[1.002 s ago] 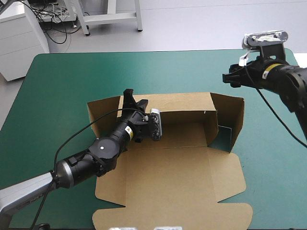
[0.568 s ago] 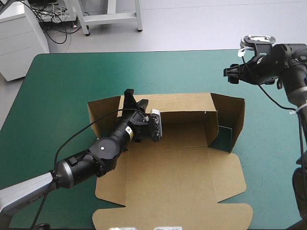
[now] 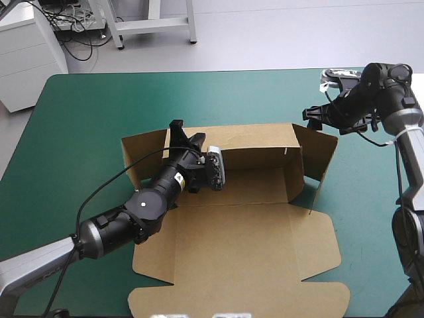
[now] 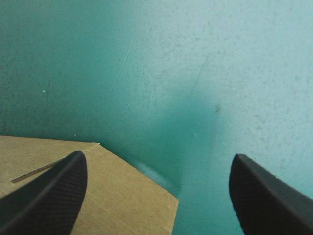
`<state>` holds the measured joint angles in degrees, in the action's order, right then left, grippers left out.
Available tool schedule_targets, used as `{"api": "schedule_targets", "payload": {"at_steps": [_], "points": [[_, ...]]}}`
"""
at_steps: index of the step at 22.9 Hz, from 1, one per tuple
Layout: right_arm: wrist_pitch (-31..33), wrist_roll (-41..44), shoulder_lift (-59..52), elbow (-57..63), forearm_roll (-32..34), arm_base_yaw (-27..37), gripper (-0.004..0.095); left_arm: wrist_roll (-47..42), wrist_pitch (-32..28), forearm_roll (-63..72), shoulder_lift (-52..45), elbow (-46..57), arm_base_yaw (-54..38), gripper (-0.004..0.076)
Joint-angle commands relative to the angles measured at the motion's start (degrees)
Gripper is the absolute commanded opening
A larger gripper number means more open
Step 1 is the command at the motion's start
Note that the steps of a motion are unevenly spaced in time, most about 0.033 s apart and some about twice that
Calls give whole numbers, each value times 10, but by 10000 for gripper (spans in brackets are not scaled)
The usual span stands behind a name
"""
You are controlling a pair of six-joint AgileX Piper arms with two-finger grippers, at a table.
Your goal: Fold the box
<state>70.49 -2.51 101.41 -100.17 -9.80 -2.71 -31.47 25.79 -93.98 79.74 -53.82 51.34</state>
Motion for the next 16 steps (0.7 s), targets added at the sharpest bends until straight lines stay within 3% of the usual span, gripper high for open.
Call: {"api": "schedule_targets", "payload": {"at_steps": [1, 10, 16], "points": [[8, -16, -41, -6, -10, 5, 734, -15, 16, -21, -19, -21, 3, -32], [-5, -63, -112, 92, -19, 5, 734, -17, 20, -26, -19, -21, 3, -32], [-107, -129, -177, 190, -67, 5, 734, -17, 19, -26, -18, -21, 3, -32]]}}
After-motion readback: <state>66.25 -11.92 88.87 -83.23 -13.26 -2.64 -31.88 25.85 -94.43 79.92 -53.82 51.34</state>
